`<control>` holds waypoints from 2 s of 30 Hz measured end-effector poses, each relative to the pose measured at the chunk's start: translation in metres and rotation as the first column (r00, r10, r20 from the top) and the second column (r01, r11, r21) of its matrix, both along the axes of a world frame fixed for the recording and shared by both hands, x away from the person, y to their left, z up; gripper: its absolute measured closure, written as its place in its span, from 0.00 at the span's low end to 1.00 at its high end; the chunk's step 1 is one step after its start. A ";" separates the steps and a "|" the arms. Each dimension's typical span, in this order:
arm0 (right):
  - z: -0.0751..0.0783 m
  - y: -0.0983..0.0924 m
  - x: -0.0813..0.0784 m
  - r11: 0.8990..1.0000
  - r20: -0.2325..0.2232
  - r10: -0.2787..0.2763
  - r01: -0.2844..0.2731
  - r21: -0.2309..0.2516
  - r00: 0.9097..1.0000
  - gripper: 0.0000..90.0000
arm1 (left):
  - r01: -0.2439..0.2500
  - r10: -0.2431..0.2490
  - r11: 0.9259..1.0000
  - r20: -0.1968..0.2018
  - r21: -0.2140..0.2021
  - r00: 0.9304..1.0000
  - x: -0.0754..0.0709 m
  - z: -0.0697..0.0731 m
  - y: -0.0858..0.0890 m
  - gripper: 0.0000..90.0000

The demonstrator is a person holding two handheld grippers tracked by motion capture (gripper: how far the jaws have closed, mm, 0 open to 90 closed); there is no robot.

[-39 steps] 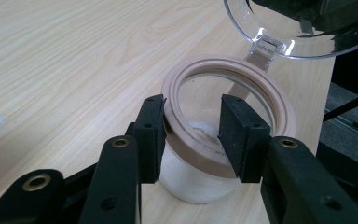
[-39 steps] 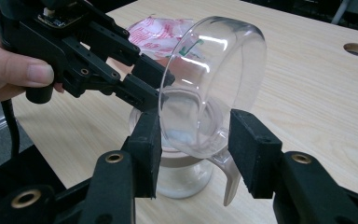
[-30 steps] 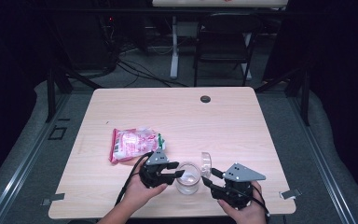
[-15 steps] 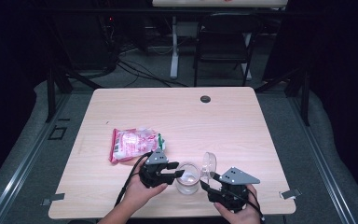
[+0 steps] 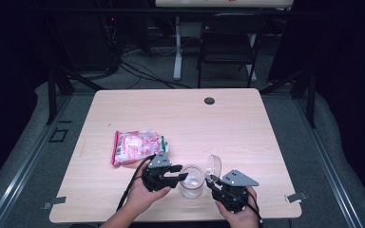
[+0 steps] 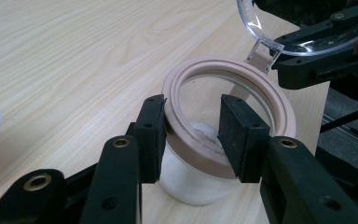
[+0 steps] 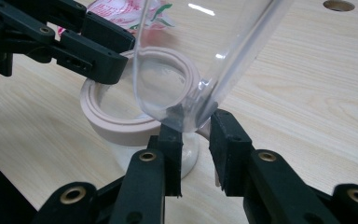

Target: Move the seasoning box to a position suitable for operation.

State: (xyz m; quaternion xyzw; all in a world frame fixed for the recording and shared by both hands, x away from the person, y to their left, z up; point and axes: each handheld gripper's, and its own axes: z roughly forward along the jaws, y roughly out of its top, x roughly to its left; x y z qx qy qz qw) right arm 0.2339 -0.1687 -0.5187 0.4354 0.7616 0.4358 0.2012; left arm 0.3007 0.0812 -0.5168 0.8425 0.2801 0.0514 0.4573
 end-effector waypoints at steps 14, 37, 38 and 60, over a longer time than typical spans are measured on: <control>0.000 -0.012 0.024 1.000 -0.026 -0.016 0.016 0.021 1.000 0.83 | -0.045 0.044 0.999 0.010 0.006 0.999 0.008 0.000 -0.014 0.65; -0.008 -0.026 0.082 0.993 -0.022 0.037 -0.034 0.111 0.999 0.88 | -0.151 0.149 0.988 -0.035 -0.039 0.988 0.029 -0.002 -0.021 0.65; -0.008 -0.026 0.084 0.993 -0.025 0.041 -0.038 0.113 0.999 0.88 | -0.176 0.175 0.983 -0.032 -0.048 0.984 0.028 -0.002 -0.021 0.65; -0.019 -0.029 0.081 0.999 -0.049 0.021 -0.020 0.030 0.999 0.90 | -0.190 0.192 0.981 0.066 -0.029 0.979 0.022 0.012 0.041 0.59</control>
